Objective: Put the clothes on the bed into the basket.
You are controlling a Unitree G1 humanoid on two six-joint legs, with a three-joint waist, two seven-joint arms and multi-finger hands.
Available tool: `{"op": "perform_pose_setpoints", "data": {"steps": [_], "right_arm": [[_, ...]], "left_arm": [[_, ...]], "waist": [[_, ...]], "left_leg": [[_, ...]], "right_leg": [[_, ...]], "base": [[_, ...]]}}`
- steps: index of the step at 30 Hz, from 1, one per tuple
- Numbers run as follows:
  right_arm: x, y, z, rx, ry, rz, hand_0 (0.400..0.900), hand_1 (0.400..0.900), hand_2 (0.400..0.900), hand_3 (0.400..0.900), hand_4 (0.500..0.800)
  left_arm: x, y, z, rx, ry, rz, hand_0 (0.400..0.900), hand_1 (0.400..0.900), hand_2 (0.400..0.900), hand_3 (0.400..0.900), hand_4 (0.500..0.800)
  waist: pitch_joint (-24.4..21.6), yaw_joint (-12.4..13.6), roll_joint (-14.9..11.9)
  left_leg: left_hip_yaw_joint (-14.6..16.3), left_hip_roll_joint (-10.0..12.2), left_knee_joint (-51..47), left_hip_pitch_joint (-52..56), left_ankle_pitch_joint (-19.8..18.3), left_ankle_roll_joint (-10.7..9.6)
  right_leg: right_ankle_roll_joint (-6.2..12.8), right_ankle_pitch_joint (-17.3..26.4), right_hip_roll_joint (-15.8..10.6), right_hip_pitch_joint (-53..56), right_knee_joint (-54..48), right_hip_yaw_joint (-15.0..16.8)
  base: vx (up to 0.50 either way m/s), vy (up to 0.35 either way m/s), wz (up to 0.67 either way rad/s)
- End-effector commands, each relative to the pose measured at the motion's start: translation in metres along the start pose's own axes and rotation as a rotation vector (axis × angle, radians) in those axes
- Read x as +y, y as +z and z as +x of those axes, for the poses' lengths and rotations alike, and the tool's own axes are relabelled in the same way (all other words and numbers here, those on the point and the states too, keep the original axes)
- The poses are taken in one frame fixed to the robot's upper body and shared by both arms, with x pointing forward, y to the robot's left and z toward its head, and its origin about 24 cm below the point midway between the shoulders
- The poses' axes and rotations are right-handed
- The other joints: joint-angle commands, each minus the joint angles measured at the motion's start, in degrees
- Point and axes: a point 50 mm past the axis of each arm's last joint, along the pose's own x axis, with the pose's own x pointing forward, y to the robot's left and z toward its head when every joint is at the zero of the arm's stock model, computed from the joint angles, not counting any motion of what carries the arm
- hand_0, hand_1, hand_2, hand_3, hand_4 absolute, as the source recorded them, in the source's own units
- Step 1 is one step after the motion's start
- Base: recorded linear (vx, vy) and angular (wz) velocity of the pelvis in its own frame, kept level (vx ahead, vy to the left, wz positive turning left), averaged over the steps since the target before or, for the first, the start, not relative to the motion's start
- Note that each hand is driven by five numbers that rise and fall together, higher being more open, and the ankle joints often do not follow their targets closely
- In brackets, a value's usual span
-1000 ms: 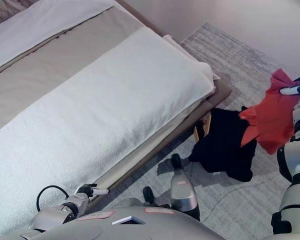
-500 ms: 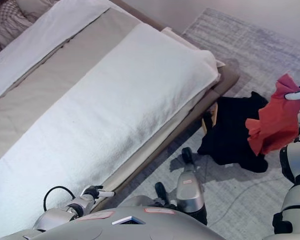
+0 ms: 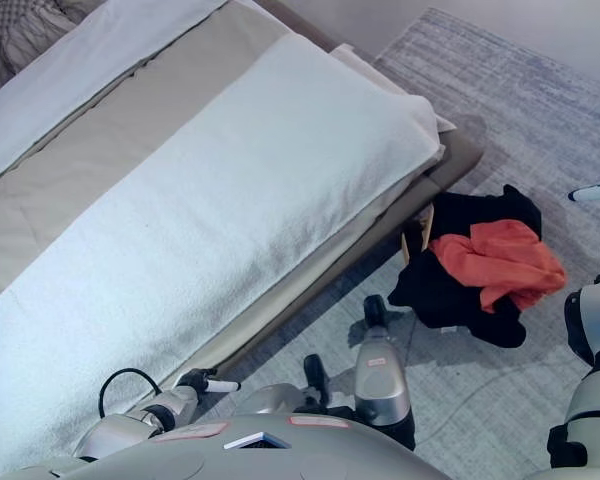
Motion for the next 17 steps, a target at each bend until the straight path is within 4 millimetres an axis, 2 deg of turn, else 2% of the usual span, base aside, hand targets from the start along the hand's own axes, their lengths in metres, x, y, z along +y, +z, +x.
{"op": "perform_pose_setpoints", "data": {"steps": [1,4,6,10,17], "right_arm": [[-0.032,0.016,-0.001,-0.054,-0.131,-0.035,0.9,0.9,0.9,0.9,0.8],[-0.02,0.018,-0.001,-0.07,-0.102,-0.036,0.9,0.9,0.9,0.9,0.8],[-0.002,0.023,-0.002,-0.107,-0.057,-0.047,0.9,0.9,0.9,0.9,0.8],[0.062,0.028,-0.011,-0.197,0.174,-0.07,0.9,0.9,0.9,0.9,0.8],[0.151,-0.003,-0.037,-0.132,0.423,-0.101,0.9,0.9,0.9,0.9,0.8]], "left_arm": [[0.036,-0.033,0.0,0.116,0.116,0.054,0.9,0.9,0.9,0.9,0.8],[0.039,-0.033,0.0,0.117,0.122,0.041,0.9,0.9,0.9,0.9,0.8],[0.04,-0.032,0.001,0.111,0.126,0.026,0.9,0.9,0.9,0.9,0.8],[0.044,-0.027,0.001,0.091,0.118,0.018,0.9,0.9,0.9,0.9,0.8],[0.043,-0.032,0.001,0.109,0.083,0.005,0.9,0.9,0.9,0.9,0.8]], "waist": [[-1.3,-0.19,-3.81],[-1.35,0.27,-4.35],[-1.33,0.68,-4.79],[-1.46,1.65,-6.22],[-2.48,3.58,-7.65]], "left_leg": [[-0.14,-2.46,0.37,2.52,0.28,-2.09],[-0.33,-2.49,0.37,2.53,0.29,-2.03],[-0.46,-2.43,0.37,2.45,0.34,-1.98],[-1.06,-2.25,0.37,2.34,0.55,-1.89],[-3.11,-1.78,0.37,2.69,0.51,-1.69]], "right_leg": [[-1.66,4.84,-4.88,2.45,3.13,4.54],[-1.71,4.86,-4.93,2.55,3.08,4.51],[-1.71,4.89,-4.98,2.62,3.06,4.35],[-1.98,4.69,-4.97,3.09,3.02,3.67],[-2.36,3.88,-5.12,5.44,2.31,1.27]], "base": [[-0.01,-0.008,0.03],[0.0,0.0,0.0],[-0.01,-0.006,0.02],[-0.03,-0.032,0.13],[0.01,-0.018,0.23]]}}
